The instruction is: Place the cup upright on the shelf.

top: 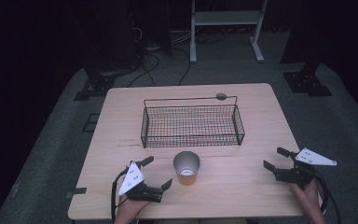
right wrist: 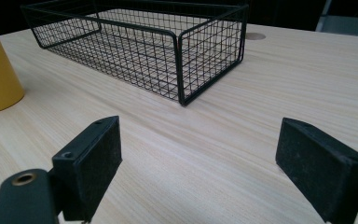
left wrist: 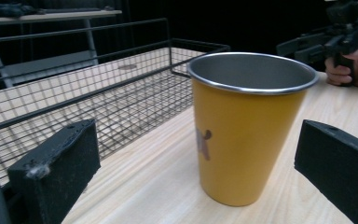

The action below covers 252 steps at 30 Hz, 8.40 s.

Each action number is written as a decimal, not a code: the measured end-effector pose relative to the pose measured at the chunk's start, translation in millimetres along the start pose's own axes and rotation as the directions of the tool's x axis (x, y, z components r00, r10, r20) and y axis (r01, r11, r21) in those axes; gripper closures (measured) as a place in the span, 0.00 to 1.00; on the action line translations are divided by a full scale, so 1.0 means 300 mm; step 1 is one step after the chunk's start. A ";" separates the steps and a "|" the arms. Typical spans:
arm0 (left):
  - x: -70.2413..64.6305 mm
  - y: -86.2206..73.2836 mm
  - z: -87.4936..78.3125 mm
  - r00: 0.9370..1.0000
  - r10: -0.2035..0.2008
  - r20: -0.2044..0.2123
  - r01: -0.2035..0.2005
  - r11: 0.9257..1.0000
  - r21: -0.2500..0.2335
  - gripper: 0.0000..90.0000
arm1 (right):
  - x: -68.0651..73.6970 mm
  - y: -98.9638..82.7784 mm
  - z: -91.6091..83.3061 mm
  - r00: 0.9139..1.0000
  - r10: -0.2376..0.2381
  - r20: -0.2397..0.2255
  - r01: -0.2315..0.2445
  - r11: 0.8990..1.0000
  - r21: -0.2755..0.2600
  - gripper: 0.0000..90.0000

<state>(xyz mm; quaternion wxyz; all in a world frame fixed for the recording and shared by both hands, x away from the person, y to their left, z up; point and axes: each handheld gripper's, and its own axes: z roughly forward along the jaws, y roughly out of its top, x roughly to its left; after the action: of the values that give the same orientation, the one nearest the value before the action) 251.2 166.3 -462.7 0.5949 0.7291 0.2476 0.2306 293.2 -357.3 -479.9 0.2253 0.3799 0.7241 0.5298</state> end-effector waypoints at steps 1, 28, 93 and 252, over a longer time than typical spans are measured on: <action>-0.004 0.000 0.002 1.000 0.003 0.006 -0.003 1.000 0.001 0.00 | 0.000 0.000 0.000 1.000 0.000 0.000 0.000 1.000 0.000 0.15; -0.066 0.009 0.103 0.994 0.023 0.108 -0.026 0.999 0.026 0.00 | 0.000 0.000 0.000 1.000 -0.002 -0.001 0.002 1.000 0.000 0.15; -0.029 0.147 0.268 0.995 0.011 0.100 -0.010 1.000 -0.019 0.15 | 0.002 0.000 0.002 1.000 -0.010 -0.001 0.010 1.000 -0.001 0.15; 0.365 0.382 0.769 0.987 0.010 0.159 -0.037 0.986 0.165 0.14 | 0.001 -0.001 -0.004 1.000 -0.004 -0.009 0.004 1.000 -0.017 0.15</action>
<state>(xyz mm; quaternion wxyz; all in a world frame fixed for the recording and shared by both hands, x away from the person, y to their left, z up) 491.0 42.6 -388.5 0.5465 0.7953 0.2098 0.1577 292.1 -357.8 -479.7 0.2263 0.3741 0.7214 0.5370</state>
